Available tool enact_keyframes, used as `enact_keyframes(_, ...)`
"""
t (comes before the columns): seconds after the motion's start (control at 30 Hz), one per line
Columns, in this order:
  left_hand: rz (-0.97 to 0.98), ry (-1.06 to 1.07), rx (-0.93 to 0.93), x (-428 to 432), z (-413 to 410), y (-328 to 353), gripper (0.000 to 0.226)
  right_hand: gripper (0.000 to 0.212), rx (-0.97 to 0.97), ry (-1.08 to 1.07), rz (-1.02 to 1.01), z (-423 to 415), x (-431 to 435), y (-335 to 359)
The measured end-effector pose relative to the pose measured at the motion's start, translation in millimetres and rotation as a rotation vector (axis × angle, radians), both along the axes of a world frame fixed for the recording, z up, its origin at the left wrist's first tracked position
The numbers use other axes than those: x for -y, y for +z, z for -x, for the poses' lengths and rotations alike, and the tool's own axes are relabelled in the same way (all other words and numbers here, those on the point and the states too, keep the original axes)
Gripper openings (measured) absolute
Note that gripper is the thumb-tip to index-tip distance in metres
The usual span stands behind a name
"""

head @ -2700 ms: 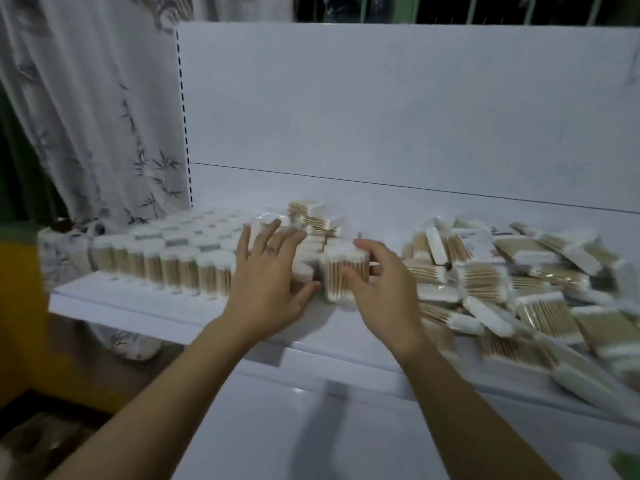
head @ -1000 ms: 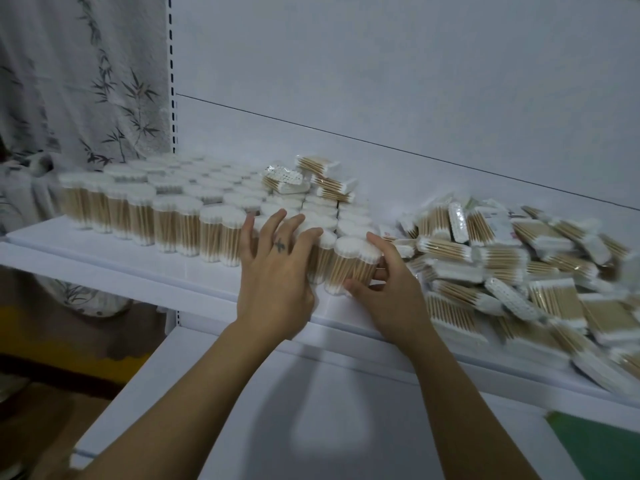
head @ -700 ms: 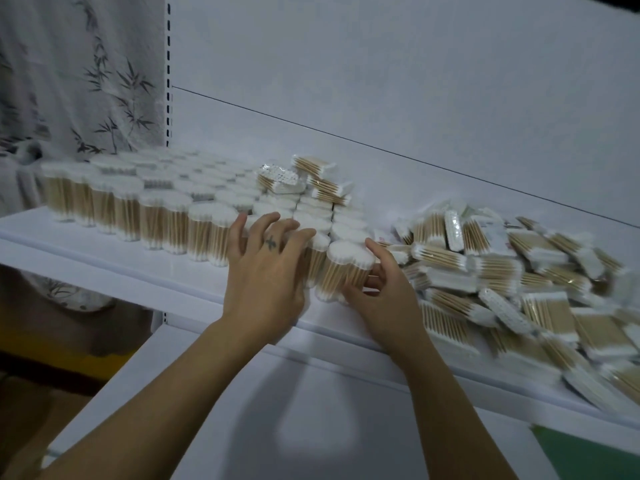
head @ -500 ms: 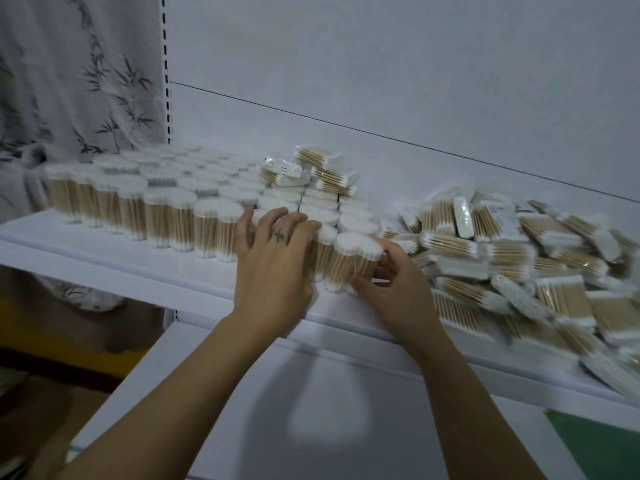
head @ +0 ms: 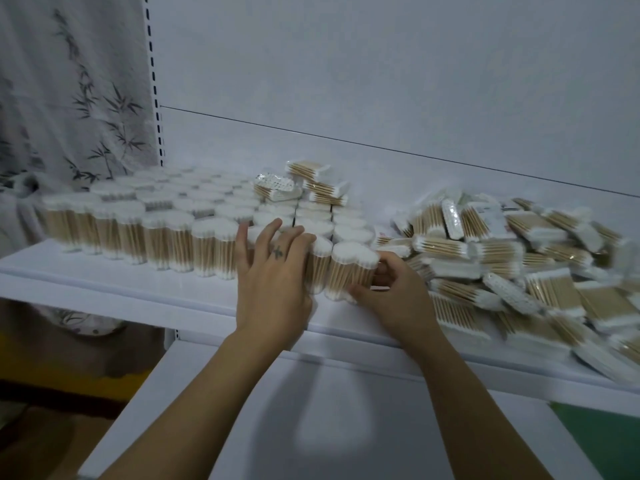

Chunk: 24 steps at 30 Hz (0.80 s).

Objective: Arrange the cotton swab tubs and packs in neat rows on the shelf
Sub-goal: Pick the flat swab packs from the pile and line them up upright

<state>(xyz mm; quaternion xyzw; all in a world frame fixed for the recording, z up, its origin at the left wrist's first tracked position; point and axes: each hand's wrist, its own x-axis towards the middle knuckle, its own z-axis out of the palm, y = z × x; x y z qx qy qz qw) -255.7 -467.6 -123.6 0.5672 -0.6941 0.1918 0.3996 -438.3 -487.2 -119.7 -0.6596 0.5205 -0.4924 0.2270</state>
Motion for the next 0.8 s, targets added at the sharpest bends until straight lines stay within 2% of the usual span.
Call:
enact_keyframes(0.23, -0.024, 0.014, 0.041, -2, -1, 2, 0.070, 0.043, -0.009, 0.007, -0.034, -2, -2, 4)
enact_keyframes(0.33, -0.017, 0.007, 0.022, -4, 3, 1, 0.062, 0.045, -0.003, 0.008, -0.043, 1, -4, 4)
enact_keyframes(0.43, 0.015, -0.009, 0.007, -6, 4, 4, 0.067, 0.060, 0.013, 0.037, -0.057, -1, -6, 7)
enact_keyframes(0.57, 0.003, -0.042, -0.021, -12, 9, 13, 0.049, 0.084, 0.017, 0.039, -0.028, -2, -11, 12)
enact_keyframes(0.67, 0.015, -0.094, -0.004, -14, 4, 15, 0.044, 0.099, 0.013, 0.058, -0.022, -9, -18, 11)
enact_keyframes(0.8, 0.051, -0.172, -0.001, -14, 9, 27, 0.046, 0.101, -0.106, 0.052, 0.041, -3, -26, 26)
